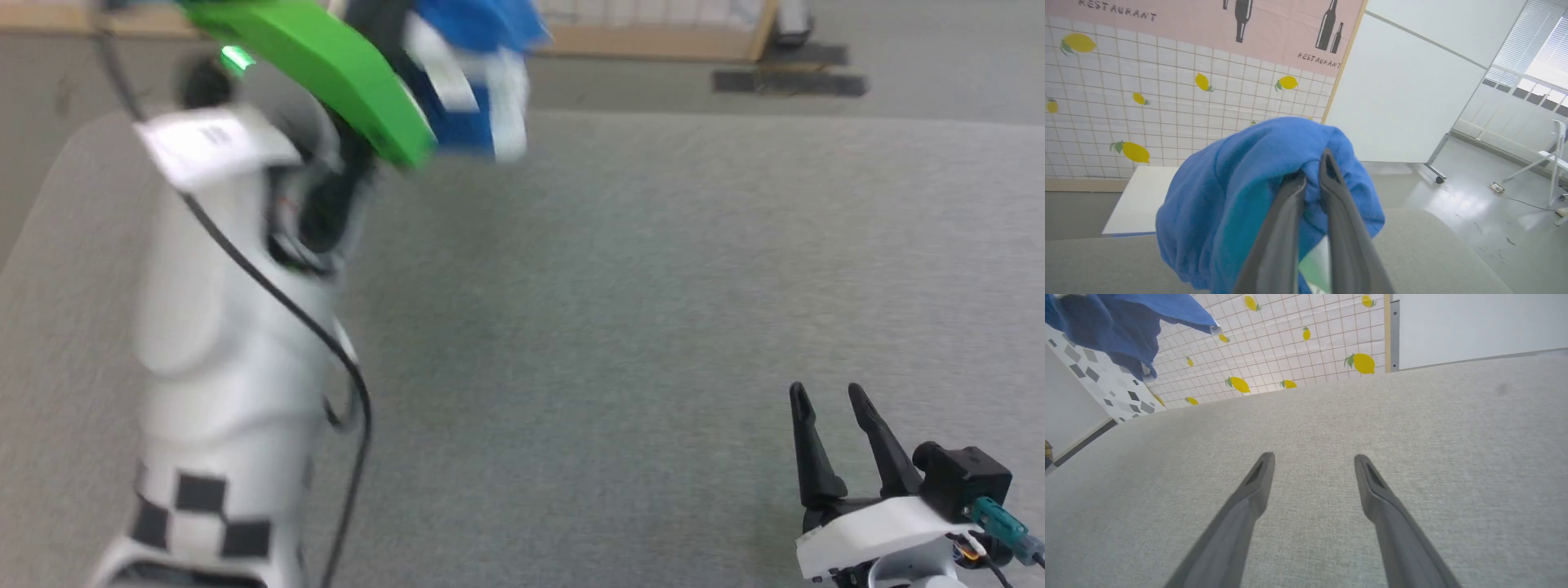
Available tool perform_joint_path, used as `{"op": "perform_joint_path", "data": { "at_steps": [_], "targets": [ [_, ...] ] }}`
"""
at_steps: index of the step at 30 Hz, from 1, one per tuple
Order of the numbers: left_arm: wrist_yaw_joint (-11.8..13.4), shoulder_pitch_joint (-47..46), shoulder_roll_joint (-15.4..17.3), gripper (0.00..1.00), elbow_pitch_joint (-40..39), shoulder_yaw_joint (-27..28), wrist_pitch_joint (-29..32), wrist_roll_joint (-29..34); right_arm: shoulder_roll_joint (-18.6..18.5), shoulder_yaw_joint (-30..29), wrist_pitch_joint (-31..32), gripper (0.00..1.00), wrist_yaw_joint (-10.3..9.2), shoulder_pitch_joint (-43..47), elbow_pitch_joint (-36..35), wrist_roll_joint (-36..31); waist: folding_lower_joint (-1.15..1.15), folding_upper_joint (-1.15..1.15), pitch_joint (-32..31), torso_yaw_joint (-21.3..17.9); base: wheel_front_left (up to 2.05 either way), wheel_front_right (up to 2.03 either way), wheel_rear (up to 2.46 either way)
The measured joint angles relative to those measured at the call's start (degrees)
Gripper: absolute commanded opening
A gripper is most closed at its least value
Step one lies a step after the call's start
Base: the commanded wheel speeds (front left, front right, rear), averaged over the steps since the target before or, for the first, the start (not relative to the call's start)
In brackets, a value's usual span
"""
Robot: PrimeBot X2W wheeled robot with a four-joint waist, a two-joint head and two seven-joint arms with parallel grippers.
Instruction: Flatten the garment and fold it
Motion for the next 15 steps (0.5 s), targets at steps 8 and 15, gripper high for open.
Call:
{"op": "perform_joint_path", "data": {
  "at_steps": [8, 15],
  "targets": [
    [2.98, 18.53, -1.15, 0.0, 0.13, -11.58, 5.06, -4.57, 0.01, -0.3, -1.02, 1.0, 0.0, 0.64, 2.05, 0.98, 0.0, 0.0, -3.83, -4.52, 0.0, 0.0, 0.0],
    [5.78, 27.63, -1.31, 0.0, 9.44, -22.41, 5.47, -6.45, 0.0, -0.14, -1.51, 1.0, 0.0, 0.9, 3.07, 1.45, 0.0, 0.0, -5.77, -6.51, 0.0, 0.0, 0.0]
  ]
}}
